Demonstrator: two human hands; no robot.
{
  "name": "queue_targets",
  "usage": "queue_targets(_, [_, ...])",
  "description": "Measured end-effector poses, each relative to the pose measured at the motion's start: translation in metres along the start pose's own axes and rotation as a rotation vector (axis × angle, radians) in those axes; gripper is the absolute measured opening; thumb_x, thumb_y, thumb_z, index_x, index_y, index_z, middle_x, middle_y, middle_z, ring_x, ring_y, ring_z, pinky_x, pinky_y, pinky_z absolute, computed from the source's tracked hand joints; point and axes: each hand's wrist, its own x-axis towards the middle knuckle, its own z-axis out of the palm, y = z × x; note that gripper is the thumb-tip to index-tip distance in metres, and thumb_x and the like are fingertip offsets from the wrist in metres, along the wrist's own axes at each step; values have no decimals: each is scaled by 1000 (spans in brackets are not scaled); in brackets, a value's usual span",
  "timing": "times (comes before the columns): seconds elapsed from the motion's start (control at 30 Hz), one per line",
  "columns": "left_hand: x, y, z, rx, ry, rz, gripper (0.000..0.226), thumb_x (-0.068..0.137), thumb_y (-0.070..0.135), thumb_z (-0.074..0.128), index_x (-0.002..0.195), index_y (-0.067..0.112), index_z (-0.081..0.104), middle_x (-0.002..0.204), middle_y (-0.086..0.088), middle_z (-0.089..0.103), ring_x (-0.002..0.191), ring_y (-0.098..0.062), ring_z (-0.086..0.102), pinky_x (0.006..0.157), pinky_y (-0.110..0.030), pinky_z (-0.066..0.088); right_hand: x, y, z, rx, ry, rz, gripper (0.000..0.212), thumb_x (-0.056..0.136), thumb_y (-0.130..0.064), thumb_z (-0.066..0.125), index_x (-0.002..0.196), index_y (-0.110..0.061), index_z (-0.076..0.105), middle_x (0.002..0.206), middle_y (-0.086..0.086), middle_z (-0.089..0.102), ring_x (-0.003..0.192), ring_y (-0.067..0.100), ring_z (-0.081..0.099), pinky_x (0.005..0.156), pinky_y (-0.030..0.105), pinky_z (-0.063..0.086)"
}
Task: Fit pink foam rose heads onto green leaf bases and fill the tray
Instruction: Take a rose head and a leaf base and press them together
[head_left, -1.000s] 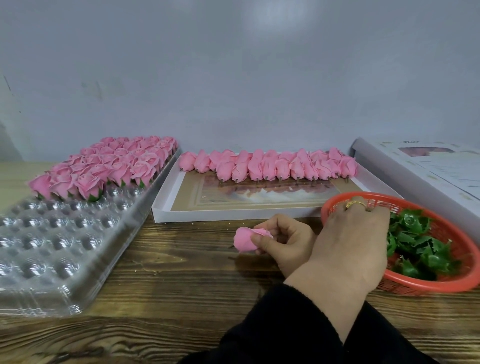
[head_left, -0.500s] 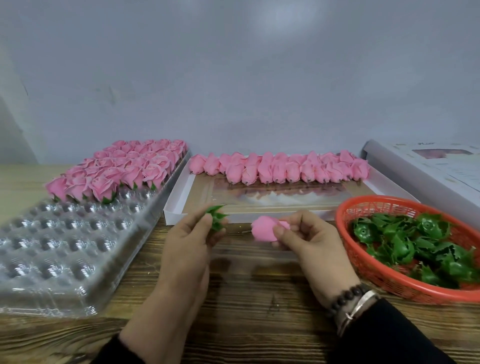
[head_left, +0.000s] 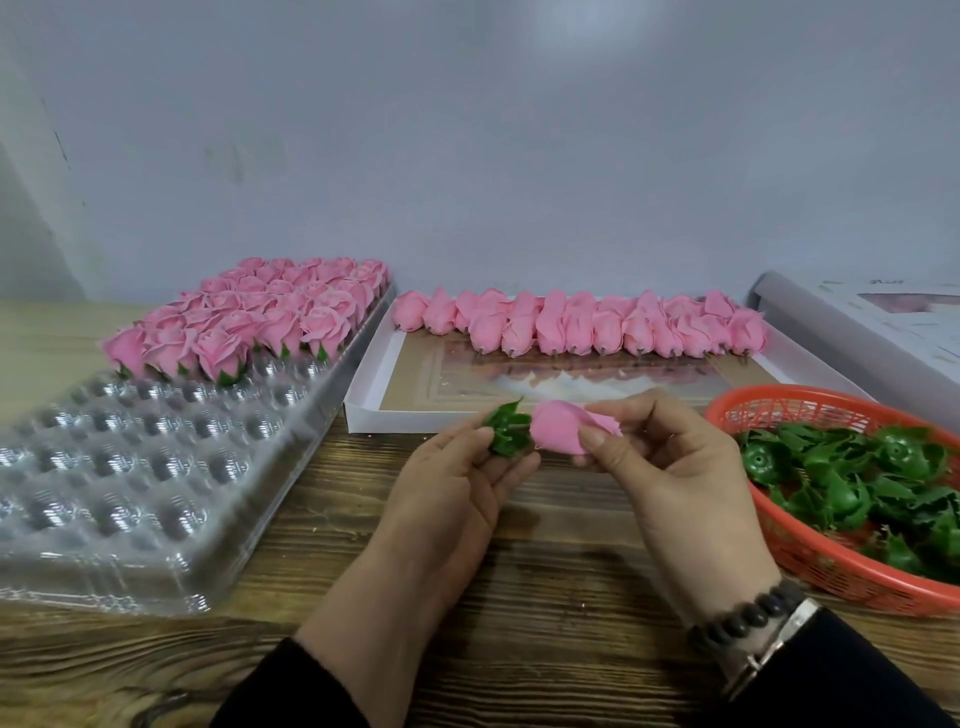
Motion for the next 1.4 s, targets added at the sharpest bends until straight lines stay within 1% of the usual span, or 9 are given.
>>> queue_targets(0.3, [-4, -7, 7, 59, -90, 10, 28, 94, -3, 34, 103, -4, 61, 100, -20, 70, 95, -25, 68, 80, -32, 57, 1, 11, -1, -215, -7, -61, 23, 76, -4, 71, 73, -26, 64, 71, -7, 66, 65, 6, 59, 64, 18, 48])
queue_targets(0.53, [-7, -8, 10, 116, -90, 5, 28, 94, -1, 35, 107, -3, 60, 105, -20, 69, 103, -28, 65, 86, -32, 54, 1, 13, -2, -338, 7, -138, 23, 77, -7, 70, 76, -28, 62, 75, -1, 66, 72, 17, 62, 66, 29, 50])
queue_targets(0.8, [-8, -10, 9, 166, -149, -17, 35, 94, -3, 30, 114, -1, 58, 108, -19, 68, 103, -26, 65, 89, -31, 53, 2, 13, -3, -462, -1, -212, 36, 77, -4, 71, 76, -38, 58, 80, -9, 64, 75, 7, 60, 67, 18, 48])
queue_targets(0.93, [-10, -12, 10, 221, -217, 11, 35, 91, -7, 33, 108, 2, 62, 107, -16, 69, 105, -23, 65, 93, -30, 50, 3, 15, -1, -476, -10, -233, 40, 76, 1, 71, 77, -37, 58, 82, -11, 62, 75, 4, 59, 67, 18, 48])
queue_targets(1.0, [-11, -14, 9, 275, -269, 45, 36, 88, -10, 35, 108, 0, 63, 109, -16, 68, 108, -24, 63, 97, -32, 48, 3, 16, 2, -488, -18, -235, 43, 75, 4, 71, 76, -37, 57, 81, -12, 61, 76, 5, 58, 66, 20, 48])
queue_targets(1.1, [-11, -17, 8, 363, -288, 101, 34, 82, -9, 44, 107, 1, 65, 111, -19, 67, 113, -30, 59, 104, -40, 42, 4, 17, 3, -506, -15, -248, 36, 74, 4, 71, 76, -30, 60, 77, -12, 59, 75, 5, 56, 64, 14, 45])
queue_targets(1.2, [-11, -14, 6, 483, -318, 135, 34, 79, -6, 52, 109, 6, 65, 113, -27, 62, 114, -40, 54, 99, -47, 43, 5, 15, 0, -511, -25, -243, 34, 74, 5, 70, 77, -28, 60, 78, -11, 60, 75, 4, 56, 65, 13, 44])
queue_targets(1.3, [-8, -9, 2, 741, -308, 186, 38, 85, -9, 53, 116, 12, 60, 101, -19, 68, 98, -33, 64, 84, -38, 54, 4, 11, -1, -526, -61, -239, 34, 75, 5, 69, 79, -28, 61, 80, -10, 60, 76, 4, 55, 67, 13, 44])
queue_targets(1.4, [-3, -8, -1, 1127, -148, 300, 45, 81, 5, 66, 119, 24, 52, 94, -3, 61, 81, -18, 62, 73, -26, 52, 3, 6, -1, -570, -106, -258, 27, 76, 3, 70, 83, -21, 63, 81, -10, 59, 78, 3, 53, 67, 12, 42])
